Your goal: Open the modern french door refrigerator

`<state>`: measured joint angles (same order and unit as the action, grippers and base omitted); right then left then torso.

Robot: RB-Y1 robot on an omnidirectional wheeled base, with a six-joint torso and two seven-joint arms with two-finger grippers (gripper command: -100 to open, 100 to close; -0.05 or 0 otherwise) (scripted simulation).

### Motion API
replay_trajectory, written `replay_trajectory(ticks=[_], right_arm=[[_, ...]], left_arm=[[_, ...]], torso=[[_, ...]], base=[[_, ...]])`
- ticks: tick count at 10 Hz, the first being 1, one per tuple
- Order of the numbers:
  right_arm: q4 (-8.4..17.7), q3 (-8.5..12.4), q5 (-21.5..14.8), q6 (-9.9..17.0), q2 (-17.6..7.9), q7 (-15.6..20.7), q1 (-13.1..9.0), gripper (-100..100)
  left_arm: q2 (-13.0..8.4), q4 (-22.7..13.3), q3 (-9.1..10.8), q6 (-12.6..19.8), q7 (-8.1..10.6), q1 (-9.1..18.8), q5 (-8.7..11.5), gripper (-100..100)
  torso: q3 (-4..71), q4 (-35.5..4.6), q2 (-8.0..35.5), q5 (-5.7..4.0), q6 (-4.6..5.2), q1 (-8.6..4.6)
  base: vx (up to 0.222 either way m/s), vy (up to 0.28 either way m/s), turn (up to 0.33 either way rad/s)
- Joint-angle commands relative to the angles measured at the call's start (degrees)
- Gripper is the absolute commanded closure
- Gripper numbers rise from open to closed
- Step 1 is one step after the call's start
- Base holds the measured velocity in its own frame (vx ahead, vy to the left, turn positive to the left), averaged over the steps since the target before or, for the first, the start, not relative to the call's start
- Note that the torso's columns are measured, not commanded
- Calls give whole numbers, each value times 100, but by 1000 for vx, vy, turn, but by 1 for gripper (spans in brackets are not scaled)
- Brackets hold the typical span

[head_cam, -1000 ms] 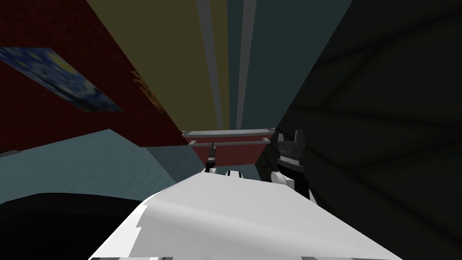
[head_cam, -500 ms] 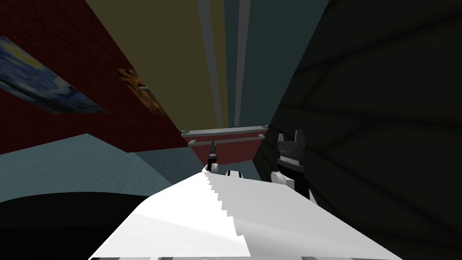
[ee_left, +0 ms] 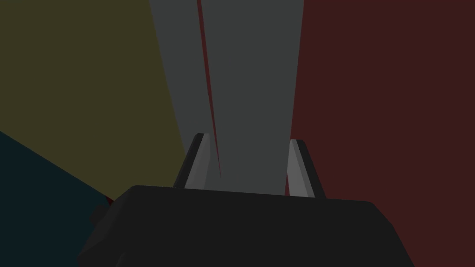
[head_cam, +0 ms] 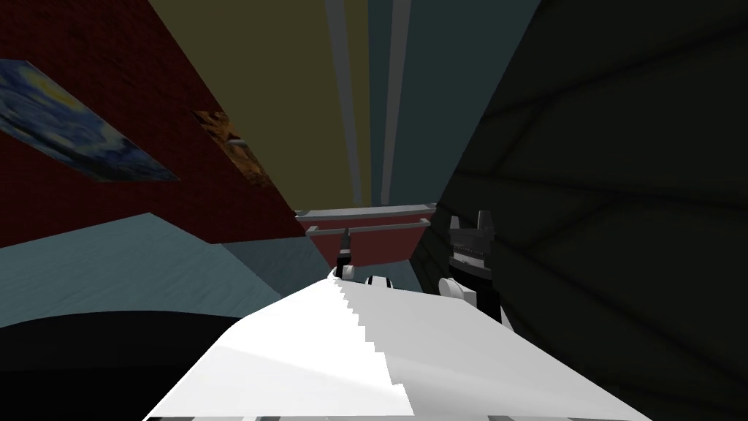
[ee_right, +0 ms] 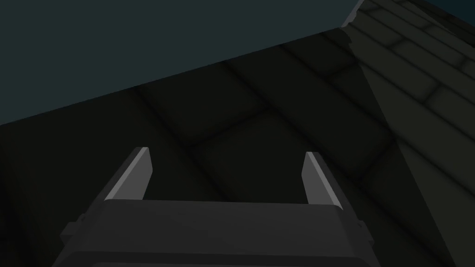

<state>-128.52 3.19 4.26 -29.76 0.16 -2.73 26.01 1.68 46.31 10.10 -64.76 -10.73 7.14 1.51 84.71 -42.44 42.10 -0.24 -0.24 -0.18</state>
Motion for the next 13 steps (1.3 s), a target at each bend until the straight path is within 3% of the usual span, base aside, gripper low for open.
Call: replay_trajectory(ticks=[1, 2, 5, 6, 7, 8, 9, 10, 13], right_arm=[[0, 0, 0, 0, 0, 0, -2, 0], [0, 0, 0, 0, 0, 0, -2, 0], [0, 0, 0, 0, -1, 0, -1, 0], [0, 0, 0, 0, -1, 0, -3, 0], [0, 0, 0, 0, -1, 0, -2, 0], [0, 0, 0, 1, -1, 0, -3, 0], [0, 0, 0, 0, 0, 0, -2, 0], [0, 0, 0, 1, -1, 0, -3, 0], [0, 0, 0, 0, -1, 0, -2, 0]], left_arm=[[-73, 382, -164, -74, 243, -412, -144, 100], [-100, 558, -278, -109, 385, -563, -239, 100], [-128, 782, -393, -144, 527, -923, -334, 100], [-155, 982, -507, -179, 669, -1132, -429, 100], [-155, 982, -507, -179, 669, -1176, -429, 100], [-183, 1182, -622, -214, 810, -1411, -524, 100], [-183, 1182, -622, -214, 810, -1430, -524, 100], [-211, 1382, -736, -249, 952, -1655, -619, 100], [-238, 1582, -851, -284, 1094, -1937, -713, 100]], torso=[[-13, 4, 20, 10, 19, 10], [-19, 9, 26, 19, 21, 25], [-13, 16, 17, 23, 11, 35], [-17, 18, 22, 27, 14, 40], [-15, 20, 18, 27, 10, 37], [-14, 23, 17, 28, 15, 34], [-11, 28, 9, 29, 6, 37], [-7, 31, 3, 33, 15, 44], [-1, 33, -6, 33, 24, 25]], base=[[90, -36, 162], [126, -59, 223], [105, -33, 129], [72, -30, 158], [61, -39, 90], [69, -42, 193], [66, -33, 104], [81, -41, 201], [86, -41, 114]])
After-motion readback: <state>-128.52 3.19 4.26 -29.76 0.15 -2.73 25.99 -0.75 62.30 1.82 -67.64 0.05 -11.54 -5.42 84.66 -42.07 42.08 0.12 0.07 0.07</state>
